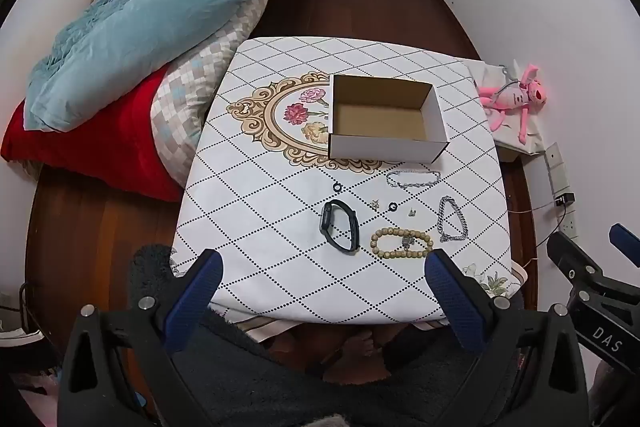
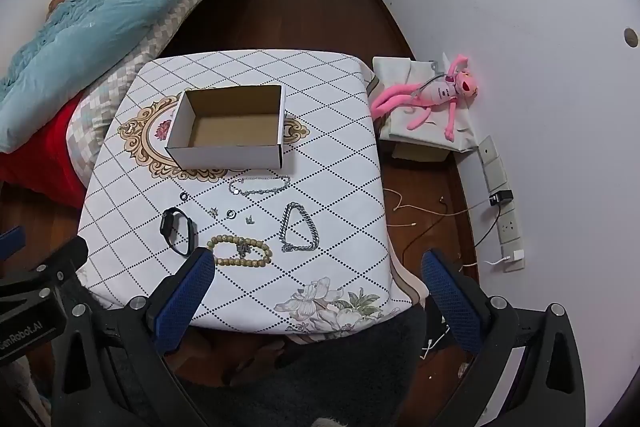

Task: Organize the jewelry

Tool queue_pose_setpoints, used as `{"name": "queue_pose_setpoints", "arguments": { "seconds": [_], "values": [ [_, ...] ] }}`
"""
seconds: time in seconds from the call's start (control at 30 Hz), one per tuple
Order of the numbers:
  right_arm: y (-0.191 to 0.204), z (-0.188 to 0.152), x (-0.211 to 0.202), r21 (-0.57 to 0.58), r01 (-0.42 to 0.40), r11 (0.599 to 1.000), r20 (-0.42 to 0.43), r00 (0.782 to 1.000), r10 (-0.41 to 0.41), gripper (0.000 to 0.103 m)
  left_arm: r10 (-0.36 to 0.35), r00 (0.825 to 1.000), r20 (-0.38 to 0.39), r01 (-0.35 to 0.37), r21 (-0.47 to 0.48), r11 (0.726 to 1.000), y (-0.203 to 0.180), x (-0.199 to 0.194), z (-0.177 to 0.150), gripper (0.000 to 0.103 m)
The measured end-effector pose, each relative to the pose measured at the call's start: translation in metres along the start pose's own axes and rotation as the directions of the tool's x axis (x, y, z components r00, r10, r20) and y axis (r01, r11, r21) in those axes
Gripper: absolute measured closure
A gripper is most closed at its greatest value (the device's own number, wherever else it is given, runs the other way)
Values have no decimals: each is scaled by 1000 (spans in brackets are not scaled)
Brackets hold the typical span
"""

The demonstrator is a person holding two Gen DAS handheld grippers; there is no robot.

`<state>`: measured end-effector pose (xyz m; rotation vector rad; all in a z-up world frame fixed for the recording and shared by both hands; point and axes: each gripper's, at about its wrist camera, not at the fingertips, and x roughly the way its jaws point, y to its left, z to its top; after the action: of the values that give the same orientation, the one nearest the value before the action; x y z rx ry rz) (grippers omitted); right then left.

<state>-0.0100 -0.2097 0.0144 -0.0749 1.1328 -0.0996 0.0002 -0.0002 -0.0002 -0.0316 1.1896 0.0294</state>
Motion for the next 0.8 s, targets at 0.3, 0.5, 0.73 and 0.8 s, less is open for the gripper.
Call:
{"name": "queue_pose_setpoints", "arguments": {
  "seconds": [0.3, 0.5, 0.73, 0.8],
  "values": [
    [-1, 0, -2, 0, 2, 1000, 10, 1000, -2, 0, -5, 1000, 6, 5, -2, 1000, 0, -1, 0, 0],
    [-2, 0, -3, 0, 2, 1000, 13, 1000, -2, 0, -2, 1000, 12, 2, 3, 1000, -1, -1, 0, 0],
    [-1, 1, -3, 4, 1, 1000, 17, 1000, -1, 0, 2, 1000, 17, -2, 4, 1000, -1, -7, 3, 0],
    [-1, 1, -3, 4, -1, 1000, 16, 1000, 1, 0, 2, 1000, 21, -2, 2, 1000, -1, -8, 4, 0]
  ]
}}
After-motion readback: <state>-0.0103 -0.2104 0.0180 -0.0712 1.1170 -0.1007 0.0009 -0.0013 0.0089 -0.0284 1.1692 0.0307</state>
